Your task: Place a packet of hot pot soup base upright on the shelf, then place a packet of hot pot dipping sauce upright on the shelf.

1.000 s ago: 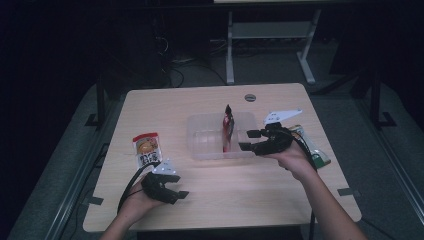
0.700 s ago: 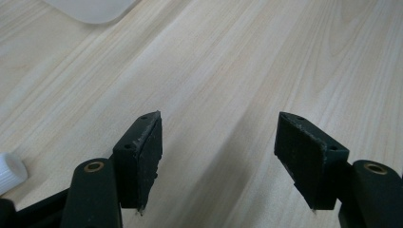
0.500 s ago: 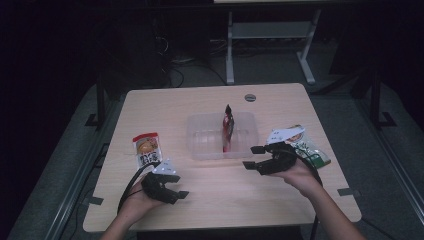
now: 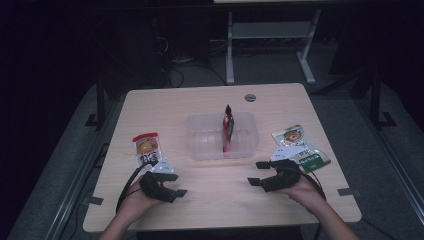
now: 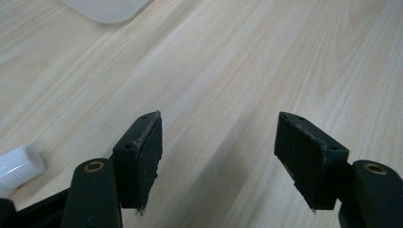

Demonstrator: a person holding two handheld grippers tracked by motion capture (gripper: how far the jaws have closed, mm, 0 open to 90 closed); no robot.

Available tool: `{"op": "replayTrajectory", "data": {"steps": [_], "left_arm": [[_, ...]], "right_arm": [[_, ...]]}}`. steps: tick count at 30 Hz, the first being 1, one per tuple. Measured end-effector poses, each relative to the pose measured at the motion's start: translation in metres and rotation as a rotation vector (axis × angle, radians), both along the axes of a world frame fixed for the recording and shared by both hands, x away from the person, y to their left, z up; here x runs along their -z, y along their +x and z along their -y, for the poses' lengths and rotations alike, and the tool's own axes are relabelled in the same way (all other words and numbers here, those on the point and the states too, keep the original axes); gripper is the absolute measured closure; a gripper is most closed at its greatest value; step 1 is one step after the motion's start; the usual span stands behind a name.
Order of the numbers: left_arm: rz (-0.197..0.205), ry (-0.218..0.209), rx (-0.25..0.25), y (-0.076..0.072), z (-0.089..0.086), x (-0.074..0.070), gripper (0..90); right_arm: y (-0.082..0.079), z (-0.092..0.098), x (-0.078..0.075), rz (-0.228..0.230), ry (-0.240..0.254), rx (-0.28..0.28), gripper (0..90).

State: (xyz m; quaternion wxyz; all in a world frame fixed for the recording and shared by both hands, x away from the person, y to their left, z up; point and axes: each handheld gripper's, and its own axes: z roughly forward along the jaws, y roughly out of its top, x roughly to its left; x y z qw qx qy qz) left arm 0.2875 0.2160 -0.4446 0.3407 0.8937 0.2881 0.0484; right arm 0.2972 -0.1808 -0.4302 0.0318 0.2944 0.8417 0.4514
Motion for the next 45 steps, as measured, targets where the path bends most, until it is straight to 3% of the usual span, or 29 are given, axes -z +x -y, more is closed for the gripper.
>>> {"op": "replayTrajectory", "data": {"steps": [6, 11, 16, 26, 34, 42, 45], "left_arm": [[0.003, -0.003, -0.018, 0.002, -0.005, -0.004, 36.0], [0.011, 0.008, -0.043, 0.004, -0.011, -0.01, 43.2], [0.014, 0.037, -0.08, 0.013, -0.025, -0.021, 59.3], [0.044, 0.023, -0.182, 0.038, -0.051, -0.033, 89.2], [0.075, 0.041, -0.284, 0.068, -0.066, -0.036, 89.8], [0.072, 0.135, -0.352, 0.096, -0.083, -0.02, 89.8], [0.058, 0.143, -0.384, 0.104, -0.088, -0.012, 89.8]], "right_arm": [[-0.011, 0.001, 0.011, -0.032, -0.035, 0.006, 24.3], [-0.012, -0.001, 0.011, -0.022, -0.046, 0.002, 23.0], [-0.012, -0.004, 0.012, -0.009, -0.059, -0.005, 22.2], [-0.01, -0.006, 0.015, -0.011, -0.067, -0.001, 21.2], [-0.009, -0.01, 0.017, -0.011, -0.079, -0.01, 20.8], [-0.009, -0.009, 0.017, -0.021, -0.076, -0.005, 20.7], [-0.008, -0.01, 0.018, -0.018, -0.077, -0.007, 20.7]]}}
